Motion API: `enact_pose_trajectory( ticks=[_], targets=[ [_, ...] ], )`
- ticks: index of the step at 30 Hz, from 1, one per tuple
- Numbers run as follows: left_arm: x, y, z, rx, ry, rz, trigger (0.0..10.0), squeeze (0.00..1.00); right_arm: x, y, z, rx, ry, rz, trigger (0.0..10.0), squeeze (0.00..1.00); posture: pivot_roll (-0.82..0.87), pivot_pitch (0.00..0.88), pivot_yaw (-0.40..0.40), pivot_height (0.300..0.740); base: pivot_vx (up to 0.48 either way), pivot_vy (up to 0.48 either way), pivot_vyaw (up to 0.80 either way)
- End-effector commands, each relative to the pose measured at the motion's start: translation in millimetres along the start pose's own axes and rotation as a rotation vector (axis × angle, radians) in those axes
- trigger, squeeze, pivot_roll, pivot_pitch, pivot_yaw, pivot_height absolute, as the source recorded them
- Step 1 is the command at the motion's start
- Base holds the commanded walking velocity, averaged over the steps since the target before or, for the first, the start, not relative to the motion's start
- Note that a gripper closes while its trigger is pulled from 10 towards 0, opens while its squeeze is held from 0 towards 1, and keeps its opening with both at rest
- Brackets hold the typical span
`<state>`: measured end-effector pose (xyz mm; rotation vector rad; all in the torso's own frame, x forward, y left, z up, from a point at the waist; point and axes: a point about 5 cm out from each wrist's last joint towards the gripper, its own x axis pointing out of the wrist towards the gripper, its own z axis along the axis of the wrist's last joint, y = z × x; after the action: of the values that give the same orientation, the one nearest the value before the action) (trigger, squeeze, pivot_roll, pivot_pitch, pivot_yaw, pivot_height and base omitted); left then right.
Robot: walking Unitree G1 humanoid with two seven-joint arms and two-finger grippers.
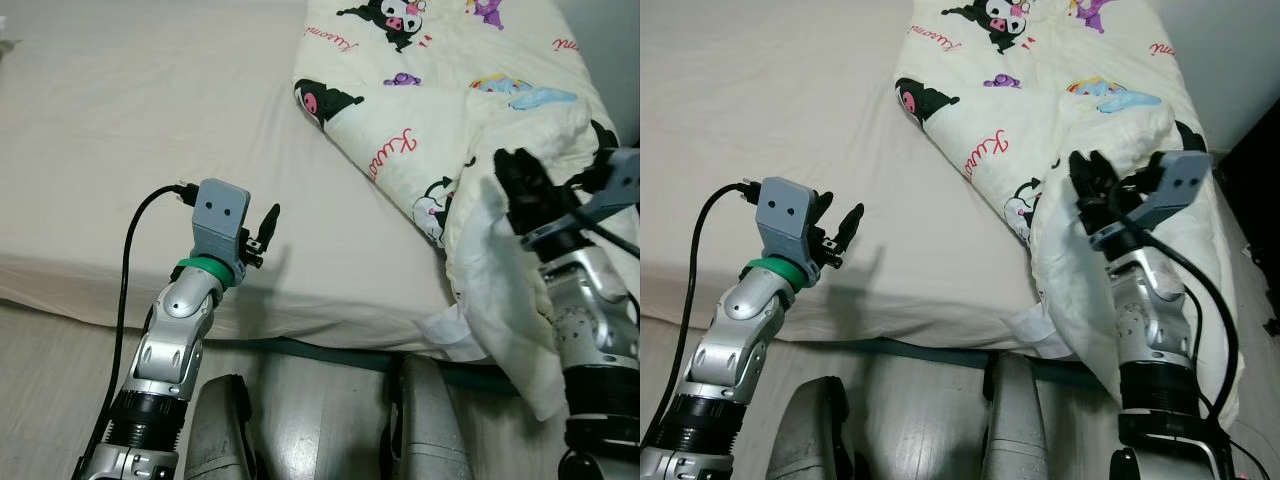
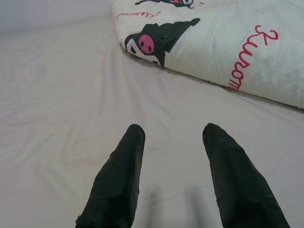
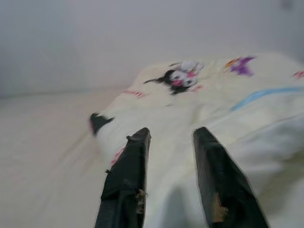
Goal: Clean up the room
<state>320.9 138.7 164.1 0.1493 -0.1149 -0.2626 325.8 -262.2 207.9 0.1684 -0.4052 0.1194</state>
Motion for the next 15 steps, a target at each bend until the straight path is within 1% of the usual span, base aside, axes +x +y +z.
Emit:
enact_pose_trajectory(
  ticks=[1, 2, 4, 5, 6, 7, 8, 9, 11, 12, 14, 15],
  targets=[
    [-2.2, -2.2, -7.4, 0.005, 0.038, -0.006, 10.0, 0.00, -1.1, -8.9, -2.9, 0.019, -0.008, -0.046, 10.0, 1.00, -0.04, 0.124, 0.085, 0.547, 0.000, 0.000, 0.00],
    [-2.2, -2.2, -7.4, 0.005, 0.038, -0.006, 10.0, 0.00, -1.1, -8.9, -2.9, 0.019, -0.008, -0.046, 10.0, 1.00, -0.04, 0.124, 0.085, 0.547, 0.000, 0.000, 0.00],
    [-3.6, -3.9, -7.1, 0.004, 0.044, -0.010, 10.0, 0.00, 3.4, -11.4, -16.8, 0.062, 0.032, -0.085, 10.0, 1.00, -0.04, 0.125, 0.084, 0.547, 0.000, 0.000, 0.00],
    [-4.2, -4.1, -6.5, 0.003, 0.046, -0.010, 10.0, 0.00, 7.0, -7.1, -30.1, 0.129, 0.093, -0.101, 10.0, 1.00, -0.03, 0.128, 0.083, 0.547, 0.000, 0.000, 0.00],
    [-4.2, -4.1, -6.5, 0.003, 0.046, -0.010, 10.0, 0.00, 7.0, -7.1, -30.1, 0.129, 0.093, -0.101, 10.0, 1.00, -0.03, 0.128, 0.083, 0.547, 0.000, 0.000, 0.00],
    [-4.6, -4.2, -6.1, 0.003, 0.047, -0.009, 10.0, 0.00, 8.8, -3.9, -39.8, 0.188, 0.138, -0.130, 10.0, 1.00, -0.03, 0.129, 0.081, 0.547, 0.000, 0.000, 0.00],
    [-4.8, -4.2, -5.8, 0.003, 0.048, -0.009, 10.0, 0.00, 9.8, -1.7, -45.6, 0.228, 0.165, -0.149, 10.0, 1.00, -0.03, 0.129, 0.081, 0.547, 0.000, 0.000, 0.00],
    [-4.8, -4.2, -5.8, 0.003, 0.048, -0.009, 10.0, 0.00, 9.8, -1.7, -45.6, 0.228, 0.165, -0.149, 10.0, 1.00, -0.03, 0.129, 0.081, 0.547, 0.000, 0.000, 0.00],
    [-5.3, -4.1, -5.8, 0.003, 0.049, -0.008, 10.0, 0.00, 15.8, 4.6, -56.1, 0.343, 0.203, -0.168, 10.0, 1.00, -0.02, 0.132, 0.084, 0.547, 0.000, 0.000, 0.00],
    [-5.3, -4.1, -5.8, 0.003, 0.049, -0.008, 10.0, 0.00, 15.8, 4.6, -56.1, 0.343, 0.203, -0.168, 10.0, 1.00, -0.02, 0.132, 0.084, 0.547, 0.000, 0.000, 0.00],
    [-5.8, -4.2, -5.4, 0.005, 0.050, -0.008, 10.0, 0.00, 28.7, 13.9, -63.1, 0.460, 0.238, -0.154, 10.0, 1.00, -0.01, 0.134, 0.083, 0.547, 0.000, 0.000, 0.00],
    [-5.8, -4.2, -5.4, 0.005, 0.050, -0.008, 10.0, 0.00, 28.7, 13.9, -63.1, 0.460, 0.238, -0.154, 10.0, 1.00, -0.01, 0.134, 0.083, 0.547, 0.000, 0.000, 0.00]
  ],
)
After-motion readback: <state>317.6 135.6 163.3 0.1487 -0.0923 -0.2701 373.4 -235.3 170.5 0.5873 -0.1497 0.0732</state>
